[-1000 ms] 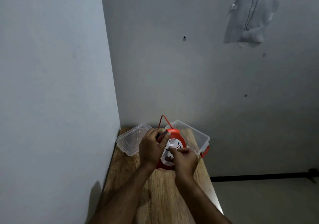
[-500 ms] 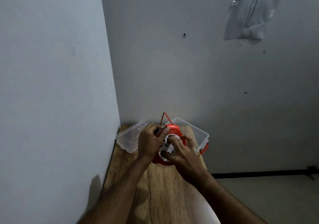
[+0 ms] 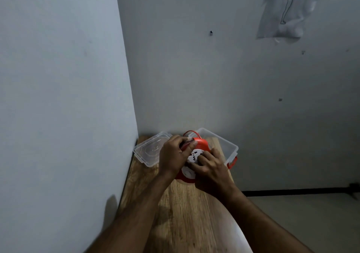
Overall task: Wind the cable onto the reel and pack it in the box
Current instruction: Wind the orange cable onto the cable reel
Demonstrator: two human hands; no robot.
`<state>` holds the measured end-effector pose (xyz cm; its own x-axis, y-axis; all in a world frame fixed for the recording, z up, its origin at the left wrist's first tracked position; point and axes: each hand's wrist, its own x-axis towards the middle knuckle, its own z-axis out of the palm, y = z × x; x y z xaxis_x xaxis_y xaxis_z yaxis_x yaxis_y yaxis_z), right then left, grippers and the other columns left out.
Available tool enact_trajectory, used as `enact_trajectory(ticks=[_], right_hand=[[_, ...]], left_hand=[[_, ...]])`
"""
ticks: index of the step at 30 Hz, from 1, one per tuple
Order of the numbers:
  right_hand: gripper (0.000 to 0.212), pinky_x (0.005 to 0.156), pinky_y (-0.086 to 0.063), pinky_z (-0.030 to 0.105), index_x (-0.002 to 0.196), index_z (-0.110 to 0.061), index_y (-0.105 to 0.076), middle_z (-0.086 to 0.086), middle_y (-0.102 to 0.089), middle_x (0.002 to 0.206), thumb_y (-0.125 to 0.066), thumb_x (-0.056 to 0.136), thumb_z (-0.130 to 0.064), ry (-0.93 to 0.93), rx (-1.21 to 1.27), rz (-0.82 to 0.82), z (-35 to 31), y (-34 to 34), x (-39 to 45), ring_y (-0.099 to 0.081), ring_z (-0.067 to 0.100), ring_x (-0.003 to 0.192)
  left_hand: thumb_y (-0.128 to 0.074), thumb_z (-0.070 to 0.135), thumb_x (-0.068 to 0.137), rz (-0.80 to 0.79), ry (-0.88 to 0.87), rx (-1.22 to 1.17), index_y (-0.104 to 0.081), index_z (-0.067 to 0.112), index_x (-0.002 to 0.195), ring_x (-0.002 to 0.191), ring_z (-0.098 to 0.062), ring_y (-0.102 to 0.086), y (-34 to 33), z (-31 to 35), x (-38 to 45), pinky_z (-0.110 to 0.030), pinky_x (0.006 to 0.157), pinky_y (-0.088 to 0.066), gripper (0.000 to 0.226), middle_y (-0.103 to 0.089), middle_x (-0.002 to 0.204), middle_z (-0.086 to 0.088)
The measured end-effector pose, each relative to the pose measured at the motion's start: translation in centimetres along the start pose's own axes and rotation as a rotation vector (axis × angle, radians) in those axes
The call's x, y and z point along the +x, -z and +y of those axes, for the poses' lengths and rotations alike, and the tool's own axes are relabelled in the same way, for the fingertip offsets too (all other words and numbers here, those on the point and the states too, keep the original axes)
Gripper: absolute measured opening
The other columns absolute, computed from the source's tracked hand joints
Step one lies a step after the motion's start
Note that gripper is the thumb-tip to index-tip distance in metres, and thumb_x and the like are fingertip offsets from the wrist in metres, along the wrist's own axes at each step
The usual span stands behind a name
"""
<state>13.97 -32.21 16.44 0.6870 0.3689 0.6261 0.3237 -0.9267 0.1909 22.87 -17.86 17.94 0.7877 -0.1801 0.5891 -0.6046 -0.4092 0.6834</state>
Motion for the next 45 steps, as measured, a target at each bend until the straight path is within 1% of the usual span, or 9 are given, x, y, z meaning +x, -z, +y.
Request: enact_trajectory(ticks=[10,13,17,22,33,35,37,41,45], right_hand=[[0.046,0.064,-0.056,0.03,0.115,-0.013,-0.077,0.004,-0.07,0.067,-0.069,0.073,-0.032,-0.352,0.225,0.118,-2.1,0.6,0.0,-0.064,0.018,0.058],[0.056,0.067,-0.058,0.028,0.109,-0.009,-0.078,0.004,-0.074,0.068,-0.094,0.057,-0.023,-0.386,0.244,0.175,-2.6,0.5,0.2,-0.068,0.016,0.057],[0.057,0.073,-0.062,0.031,0.117,-0.012,-0.075,0.005,-0.078,0.083,-0.082,0.071,-0.045,-0.552,0.332,0.205,-3.0,0.3,0.6,-0.072,0.015,0.066],[0.057,0.072,-0.064,0.029,0.121,-0.016,-0.074,0.0,-0.079,0.095,-0.092,0.069,-0.033,-0.813,0.491,0.286,-4.1,0.3,1.3,-0.072,0.005,0.068],[0.028,0.077,-0.062,0.046,0.094,-0.016,-0.067,0.007,-0.071,0.101,-0.087,0.075,-0.017,-1.939,1.226,0.634,-5.8,0.6,5.1,-0.069,0.026,0.091],[0.045,0.085,-0.06,0.052,0.111,-0.008,-0.062,0.013,-0.067,0.11,-0.086,0.074,-0.011,-2.043,1.406,0.745,-5.7,1.0,5.7,-0.067,0.032,0.1],[0.06,0.093,-0.057,0.056,0.125,-0.005,-0.053,0.014,-0.063,0.115,-0.083,0.074,-0.005,-2.035,1.521,0.768,-5.5,1.4,6.1,-0.063,0.036,0.11],[0.025,0.079,-0.061,0.042,0.091,-0.013,-0.059,0.007,-0.068,0.092,-0.083,0.081,-0.013,-1.806,1.375,0.504,-5.2,1.6,4.9,-0.069,0.023,0.083],[0.03,0.055,-0.049,0.009,0.103,-0.014,-0.064,0.004,-0.072,0.093,-0.084,0.082,-0.021,-1.15,0.707,0.351,-4.9,1.5,2.0,-0.068,0.008,0.074]], left_hand=[[-0.07,0.054,0.089,-0.014,0.005,0.001,-0.075,0.019,0.101,0.083,-0.001,-0.062,0.2,0.6,-0.2,-0.017,0.07,-0.051,0.038,-0.072,0.094,0.008],[-0.069,0.054,0.089,-0.018,0.004,0.006,-0.075,0.019,0.102,0.083,-0.001,-0.062,0.1,0.6,-0.3,-0.018,0.071,-0.052,0.037,-0.073,0.095,0.008],[-0.067,0.056,0.09,0.002,0.023,0.005,-0.075,0.02,0.099,0.081,0.0,-0.061,0.0,0.7,-0.2,-0.014,0.071,-0.049,0.038,-0.072,0.092,0.01],[-0.062,0.063,0.089,0.038,0.032,0.015,-0.073,0.023,0.094,0.077,0.002,-0.059,-0.2,0.8,0.1,-0.017,0.067,-0.05,0.042,-0.069,0.086,0.013],[-0.065,0.053,0.092,0.068,-0.001,0.058,-0.072,0.019,0.103,0.084,0.0,-0.058,-1.2,2.1,-1.1,-0.013,0.07,-0.047,0.037,-0.07,0.098,0.009],[-0.065,0.053,0.093,0.043,-0.013,0.062,-0.072,0.019,0.104,0.085,0.0,-0.059,-1.1,1.8,-1.0,-0.011,0.07,-0.045,0.036,-0.069,0.098,0.009],[-0.064,0.054,0.093,0.042,-0.011,0.072,-0.071,0.02,0.101,0.083,-0.001,-0.059,-0.9,1.7,-0.7,-0.008,0.068,-0.041,0.036,-0.068,0.095,0.01],[-0.063,0.056,0.092,0.064,0.001,0.041,-0.071,0.018,0.096,0.079,-0.001,-0.058,-0.7,1.3,-0.4,-0.011,0.066,-0.041,0.039,-0.068,0.089,0.01],[-0.059,0.062,0.091,0.099,0.038,-0.01,-0.072,0.018,0.091,0.077,-0.005,-0.062,-0.4,0.1,0.2,-0.023,0.065,-0.051,0.046,-0.069,0.085,0.008]])
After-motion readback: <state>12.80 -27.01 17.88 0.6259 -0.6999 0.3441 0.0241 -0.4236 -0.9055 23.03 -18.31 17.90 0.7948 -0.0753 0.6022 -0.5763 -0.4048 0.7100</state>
